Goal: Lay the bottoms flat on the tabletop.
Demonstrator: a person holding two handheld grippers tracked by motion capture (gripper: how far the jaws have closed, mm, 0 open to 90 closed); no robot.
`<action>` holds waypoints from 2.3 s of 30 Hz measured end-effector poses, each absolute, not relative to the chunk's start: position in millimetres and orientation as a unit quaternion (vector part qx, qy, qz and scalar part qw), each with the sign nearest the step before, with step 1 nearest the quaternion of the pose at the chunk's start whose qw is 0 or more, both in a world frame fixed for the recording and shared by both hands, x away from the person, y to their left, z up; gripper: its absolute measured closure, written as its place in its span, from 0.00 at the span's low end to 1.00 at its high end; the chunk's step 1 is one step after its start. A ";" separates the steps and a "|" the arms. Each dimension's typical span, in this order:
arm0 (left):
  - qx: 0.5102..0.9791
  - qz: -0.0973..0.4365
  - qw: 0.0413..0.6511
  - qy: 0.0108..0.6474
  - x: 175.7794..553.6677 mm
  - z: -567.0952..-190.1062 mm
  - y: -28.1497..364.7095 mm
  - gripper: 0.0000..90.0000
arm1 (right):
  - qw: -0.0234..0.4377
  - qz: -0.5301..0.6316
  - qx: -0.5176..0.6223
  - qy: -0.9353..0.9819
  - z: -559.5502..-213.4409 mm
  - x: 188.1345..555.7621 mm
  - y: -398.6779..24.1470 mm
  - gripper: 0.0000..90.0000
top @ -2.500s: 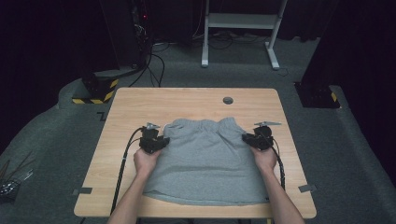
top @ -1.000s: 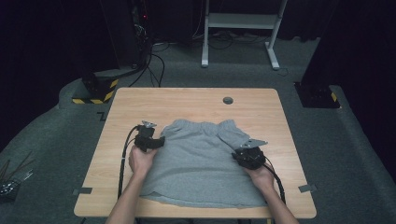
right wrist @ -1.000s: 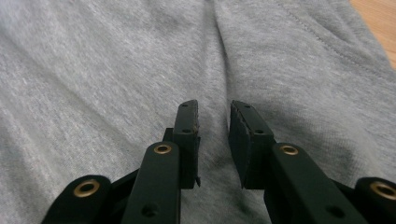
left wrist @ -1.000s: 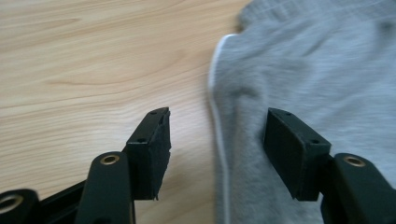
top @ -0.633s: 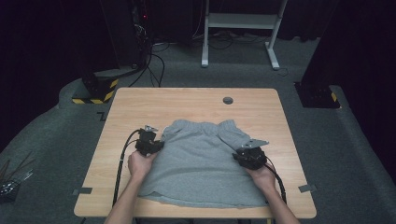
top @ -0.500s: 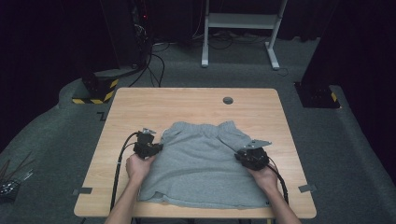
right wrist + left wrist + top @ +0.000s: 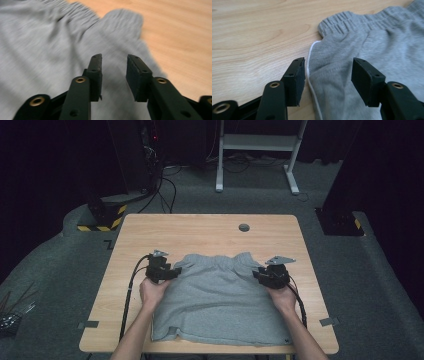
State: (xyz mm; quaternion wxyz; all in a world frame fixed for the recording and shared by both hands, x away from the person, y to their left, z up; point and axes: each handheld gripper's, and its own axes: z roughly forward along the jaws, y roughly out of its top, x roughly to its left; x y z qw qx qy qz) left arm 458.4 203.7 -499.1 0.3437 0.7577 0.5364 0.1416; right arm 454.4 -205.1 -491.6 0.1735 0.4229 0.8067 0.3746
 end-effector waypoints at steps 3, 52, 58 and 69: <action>0.763 0.147 0.335 0.533 464.0 -501.3 198.1 0.53 | 0.182 0.365 0.433 0.804 -492.2 463.3 -200.2 0.65; 0.785 0.201 0.331 0.483 454.0 -503.0 167.7 0.50 | 0.223 0.297 0.453 0.811 -504.5 489.8 -176.7 0.69; 0.805 0.186 0.346 0.444 417.9 -495.0 164.5 0.49 | 0.172 0.340 0.418 0.825 -495.7 451.8 -179.0 0.67; 0.807 0.217 0.328 0.441 415.8 -519.4 162.6 0.49 | 0.191 0.307 0.429 0.827 -512.8 441.4 -194.4 0.71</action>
